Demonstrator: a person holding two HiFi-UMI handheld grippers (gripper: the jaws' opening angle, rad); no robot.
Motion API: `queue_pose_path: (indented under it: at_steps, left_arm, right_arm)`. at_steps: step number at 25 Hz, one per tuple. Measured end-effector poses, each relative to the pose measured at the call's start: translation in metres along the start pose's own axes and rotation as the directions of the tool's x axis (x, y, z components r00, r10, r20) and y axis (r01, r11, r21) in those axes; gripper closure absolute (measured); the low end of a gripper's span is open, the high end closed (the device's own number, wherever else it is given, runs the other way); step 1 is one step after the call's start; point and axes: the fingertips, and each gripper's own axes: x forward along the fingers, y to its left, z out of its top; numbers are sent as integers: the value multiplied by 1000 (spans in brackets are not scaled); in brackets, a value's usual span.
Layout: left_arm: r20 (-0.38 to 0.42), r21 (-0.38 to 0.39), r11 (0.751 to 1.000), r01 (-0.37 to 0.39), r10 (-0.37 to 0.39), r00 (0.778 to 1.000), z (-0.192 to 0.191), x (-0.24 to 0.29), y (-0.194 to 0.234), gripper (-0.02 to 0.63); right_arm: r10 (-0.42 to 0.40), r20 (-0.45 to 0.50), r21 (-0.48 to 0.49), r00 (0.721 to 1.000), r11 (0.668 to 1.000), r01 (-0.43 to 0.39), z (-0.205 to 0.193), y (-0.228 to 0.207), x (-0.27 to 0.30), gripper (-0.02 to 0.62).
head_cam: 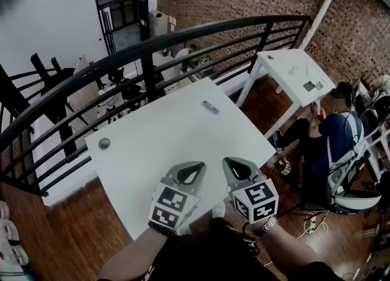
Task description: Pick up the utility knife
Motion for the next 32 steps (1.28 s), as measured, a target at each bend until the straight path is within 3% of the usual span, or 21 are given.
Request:
queue_pose_path:
  at_steps: [8, 16, 27, 32]
  left_arm:
    - [-6, -45, 997, -70, 69, 998, 1, 34, 29, 589]
    - [-55, -86, 984, -154, 150, 987, 1, 103, 60, 589]
    - [-216, -169, 946, -277, 239, 947, -23, 202, 118, 589]
    - [-278, -176, 930, -322, 267, 923, -37, 234, 142, 590]
  right_arm:
    - [45, -35, -5, 998, 999, -45, -10, -31, 38, 601]
    - [120, -68, -12, 991, 993, -121, -21, -92, 98, 578]
    - [260, -179, -25, 949, 963, -269, -55, -160, 201, 532]
    - [285, -221, -22, 933, 955, -297, -73, -183, 254, 492]
